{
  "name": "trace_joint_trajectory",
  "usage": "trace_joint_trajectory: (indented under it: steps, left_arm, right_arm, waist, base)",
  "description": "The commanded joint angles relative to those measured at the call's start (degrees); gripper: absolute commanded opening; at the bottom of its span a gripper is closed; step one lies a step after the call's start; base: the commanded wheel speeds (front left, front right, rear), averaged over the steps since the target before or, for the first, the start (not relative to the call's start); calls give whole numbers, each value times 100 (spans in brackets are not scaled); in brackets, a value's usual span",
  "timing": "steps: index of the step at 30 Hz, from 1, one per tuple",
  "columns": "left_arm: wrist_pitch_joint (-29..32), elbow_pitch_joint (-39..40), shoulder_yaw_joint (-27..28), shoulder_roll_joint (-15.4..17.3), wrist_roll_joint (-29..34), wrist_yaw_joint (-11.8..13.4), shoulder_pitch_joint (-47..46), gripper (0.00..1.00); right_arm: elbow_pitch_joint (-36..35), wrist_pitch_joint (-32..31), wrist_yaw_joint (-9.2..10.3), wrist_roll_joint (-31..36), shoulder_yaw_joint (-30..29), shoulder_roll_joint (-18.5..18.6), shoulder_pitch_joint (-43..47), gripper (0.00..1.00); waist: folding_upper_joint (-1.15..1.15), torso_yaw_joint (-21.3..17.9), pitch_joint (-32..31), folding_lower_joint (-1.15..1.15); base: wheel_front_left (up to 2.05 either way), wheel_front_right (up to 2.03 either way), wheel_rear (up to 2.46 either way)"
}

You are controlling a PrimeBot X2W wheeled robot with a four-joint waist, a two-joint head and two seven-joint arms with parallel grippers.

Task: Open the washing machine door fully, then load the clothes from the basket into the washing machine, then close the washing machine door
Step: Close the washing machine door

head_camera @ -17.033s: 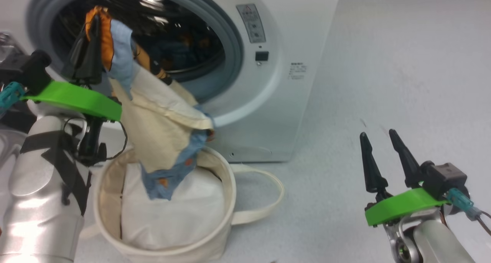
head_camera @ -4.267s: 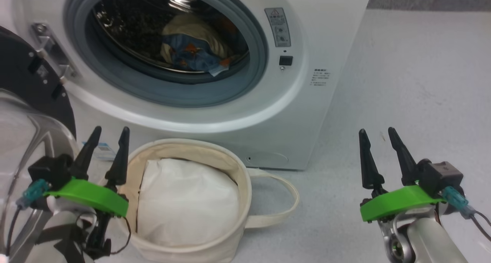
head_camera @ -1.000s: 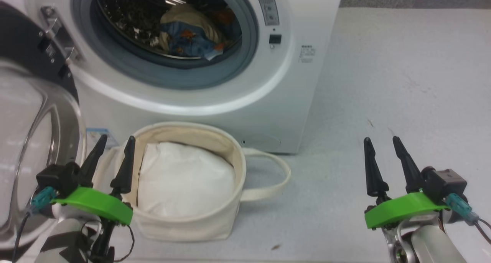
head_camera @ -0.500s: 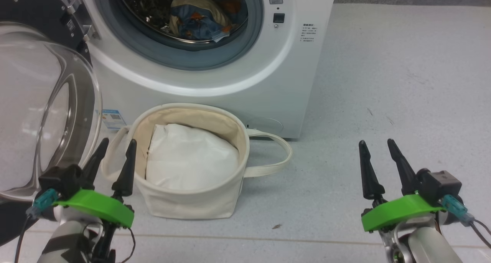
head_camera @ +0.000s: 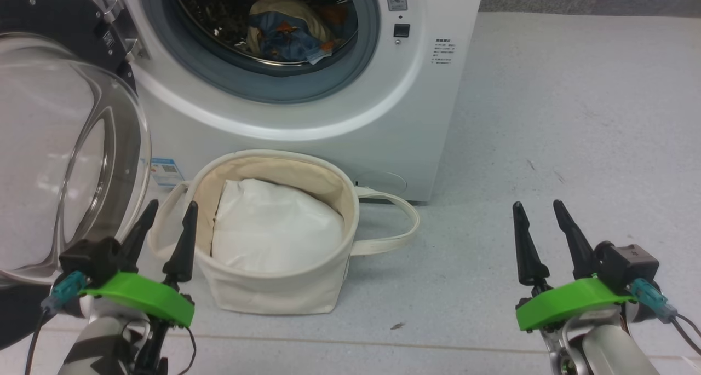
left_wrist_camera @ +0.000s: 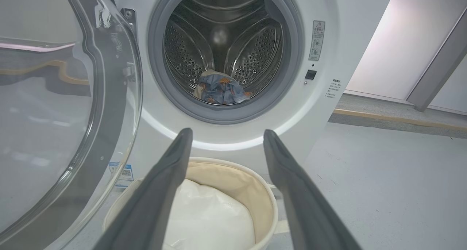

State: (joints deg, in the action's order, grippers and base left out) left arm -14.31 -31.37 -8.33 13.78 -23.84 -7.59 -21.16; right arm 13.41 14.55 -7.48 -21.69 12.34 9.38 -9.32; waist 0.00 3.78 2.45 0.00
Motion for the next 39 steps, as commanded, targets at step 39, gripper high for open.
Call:
trace_joint_trajectory:
  steps: [39]
  left_arm:
    - [-69, 307, 954, -76, 371, 50, 114, 100]
  right_arm:
    - [62, 45, -1, -190, 443, 67, -285, 100]
  waist:
    - [0, 2534, -154, 0]
  base:
    - [0, 0, 0]
